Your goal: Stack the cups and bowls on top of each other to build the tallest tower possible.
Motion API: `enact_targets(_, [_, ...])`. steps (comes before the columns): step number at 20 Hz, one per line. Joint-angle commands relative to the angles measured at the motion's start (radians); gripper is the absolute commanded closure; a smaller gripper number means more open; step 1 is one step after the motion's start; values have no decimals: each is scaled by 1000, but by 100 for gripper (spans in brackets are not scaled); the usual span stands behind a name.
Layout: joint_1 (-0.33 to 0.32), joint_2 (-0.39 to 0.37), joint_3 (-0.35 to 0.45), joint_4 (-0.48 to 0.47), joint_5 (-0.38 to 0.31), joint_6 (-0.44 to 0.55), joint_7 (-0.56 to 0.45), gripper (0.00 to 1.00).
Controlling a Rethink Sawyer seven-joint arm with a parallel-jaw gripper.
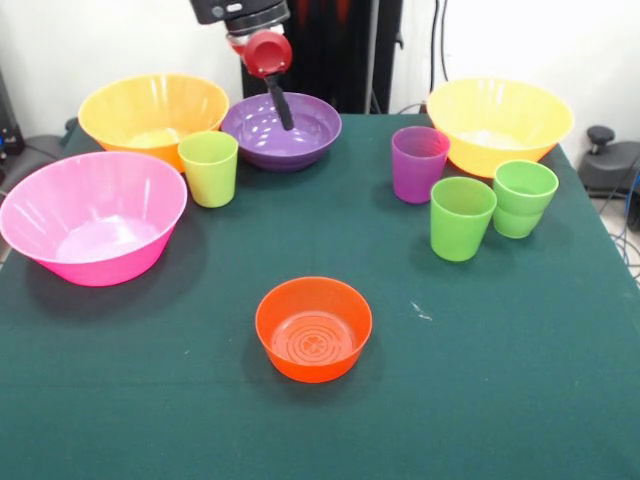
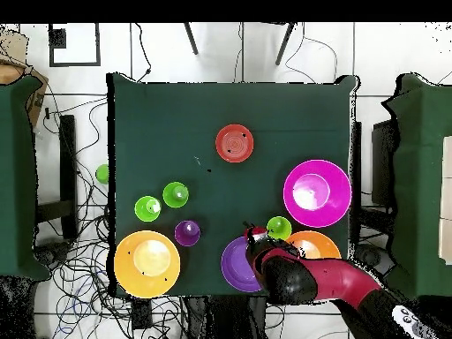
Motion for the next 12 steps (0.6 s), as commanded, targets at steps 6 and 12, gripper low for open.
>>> enact_targets(6, [124,118,-137,10,-53,-155,333,0])
enact_targets(12, [137,188,-173,-15,-70,-231,333,0])
